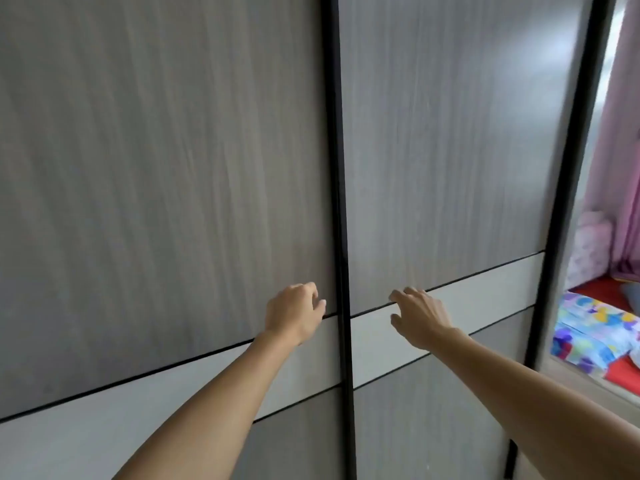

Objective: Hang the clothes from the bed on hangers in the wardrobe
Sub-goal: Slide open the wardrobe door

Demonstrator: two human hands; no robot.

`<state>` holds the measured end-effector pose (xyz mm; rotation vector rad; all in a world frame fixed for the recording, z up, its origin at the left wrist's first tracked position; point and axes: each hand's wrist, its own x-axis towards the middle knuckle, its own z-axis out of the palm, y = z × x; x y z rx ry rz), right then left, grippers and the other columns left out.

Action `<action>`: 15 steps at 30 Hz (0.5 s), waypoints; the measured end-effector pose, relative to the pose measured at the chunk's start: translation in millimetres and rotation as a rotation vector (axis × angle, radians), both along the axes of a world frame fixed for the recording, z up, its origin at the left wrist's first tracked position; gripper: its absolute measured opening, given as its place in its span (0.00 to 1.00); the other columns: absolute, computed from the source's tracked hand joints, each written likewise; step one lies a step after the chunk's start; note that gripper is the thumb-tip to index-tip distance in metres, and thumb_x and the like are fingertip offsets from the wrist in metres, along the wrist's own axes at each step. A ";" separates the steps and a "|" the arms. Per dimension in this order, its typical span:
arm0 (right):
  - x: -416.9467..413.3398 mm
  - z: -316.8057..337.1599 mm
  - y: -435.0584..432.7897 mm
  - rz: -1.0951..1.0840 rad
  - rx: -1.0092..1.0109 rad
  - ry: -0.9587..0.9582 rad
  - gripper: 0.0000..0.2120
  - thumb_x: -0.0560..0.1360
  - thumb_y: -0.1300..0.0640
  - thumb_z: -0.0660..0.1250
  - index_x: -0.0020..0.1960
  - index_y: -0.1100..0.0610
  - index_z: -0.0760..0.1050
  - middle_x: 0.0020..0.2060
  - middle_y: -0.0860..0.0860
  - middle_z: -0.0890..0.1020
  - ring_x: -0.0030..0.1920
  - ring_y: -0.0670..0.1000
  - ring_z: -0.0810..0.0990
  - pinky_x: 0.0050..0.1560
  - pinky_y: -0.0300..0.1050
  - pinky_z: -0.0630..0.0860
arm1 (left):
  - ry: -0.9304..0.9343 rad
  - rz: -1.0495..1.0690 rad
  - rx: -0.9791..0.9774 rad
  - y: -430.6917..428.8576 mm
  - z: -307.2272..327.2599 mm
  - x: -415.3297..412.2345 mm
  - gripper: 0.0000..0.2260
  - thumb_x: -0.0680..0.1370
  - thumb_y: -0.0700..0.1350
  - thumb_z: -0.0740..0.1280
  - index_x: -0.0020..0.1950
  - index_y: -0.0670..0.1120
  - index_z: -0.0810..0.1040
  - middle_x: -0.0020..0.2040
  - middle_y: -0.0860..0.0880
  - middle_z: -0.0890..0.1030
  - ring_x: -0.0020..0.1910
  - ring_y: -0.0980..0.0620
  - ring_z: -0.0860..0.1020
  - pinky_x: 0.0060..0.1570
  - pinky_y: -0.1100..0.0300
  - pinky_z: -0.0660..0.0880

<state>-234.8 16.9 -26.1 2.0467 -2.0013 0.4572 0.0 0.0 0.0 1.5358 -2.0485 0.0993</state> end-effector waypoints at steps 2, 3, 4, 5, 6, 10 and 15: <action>-9.3 -1.9 -19.1 -0.014 -0.053 -0.034 0.19 0.78 0.52 0.61 0.68 0.52 0.69 0.62 0.52 0.74 0.63 0.55 0.73 0.54 0.47 0.72 | 0.014 0.016 -0.034 -16.3 -3.4 -16.4 0.13 0.79 0.54 0.61 0.55 0.47 0.76 0.49 0.48 0.81 0.49 0.46 0.78 0.44 0.56 0.72; -14.7 -5.5 -31.3 -0.008 -0.084 -0.031 0.20 0.78 0.52 0.61 0.69 0.52 0.69 0.63 0.52 0.74 0.64 0.55 0.72 0.55 0.47 0.72 | 0.010 0.017 -0.050 -23.8 -5.3 -25.0 0.14 0.79 0.54 0.61 0.57 0.46 0.76 0.50 0.48 0.81 0.50 0.45 0.78 0.44 0.55 0.71; -18.7 -5.6 -40.4 0.006 -0.118 -0.024 0.20 0.77 0.52 0.62 0.69 0.52 0.69 0.64 0.52 0.73 0.64 0.55 0.72 0.56 0.48 0.73 | 0.024 0.027 -0.058 -29.8 -6.1 -33.5 0.15 0.79 0.55 0.61 0.57 0.45 0.75 0.50 0.46 0.81 0.51 0.44 0.78 0.44 0.55 0.70; -23.6 -7.2 -52.0 0.028 -0.155 -0.018 0.20 0.77 0.53 0.63 0.68 0.53 0.70 0.64 0.52 0.73 0.64 0.55 0.72 0.56 0.48 0.73 | 0.032 0.040 -0.058 -36.6 -7.2 -41.2 0.16 0.79 0.55 0.61 0.57 0.45 0.75 0.49 0.45 0.81 0.50 0.43 0.78 0.42 0.56 0.68; -27.2 -9.1 -62.2 0.060 -0.192 -0.017 0.21 0.75 0.54 0.66 0.67 0.54 0.71 0.65 0.53 0.73 0.63 0.57 0.72 0.55 0.50 0.74 | 0.028 0.058 -0.056 -42.4 -8.6 -47.6 0.16 0.79 0.57 0.61 0.55 0.44 0.75 0.48 0.45 0.82 0.49 0.42 0.79 0.40 0.56 0.67; -40.8 -18.6 -95.2 0.199 -0.390 -0.028 0.26 0.67 0.60 0.72 0.65 0.56 0.73 0.67 0.58 0.71 0.64 0.62 0.72 0.50 0.54 0.77 | -0.041 0.198 -0.097 -63.2 -17.9 -63.9 0.20 0.77 0.64 0.60 0.41 0.46 0.69 0.38 0.48 0.79 0.41 0.43 0.78 0.35 0.55 0.67; -59.8 -48.4 -126.8 0.400 -0.546 -0.027 0.30 0.67 0.61 0.72 0.68 0.55 0.69 0.74 0.62 0.62 0.75 0.63 0.59 0.62 0.58 0.69 | 0.084 0.327 -0.117 -72.9 -25.6 -81.3 0.21 0.73 0.62 0.64 0.35 0.44 0.71 0.30 0.50 0.77 0.34 0.45 0.77 0.33 0.56 0.70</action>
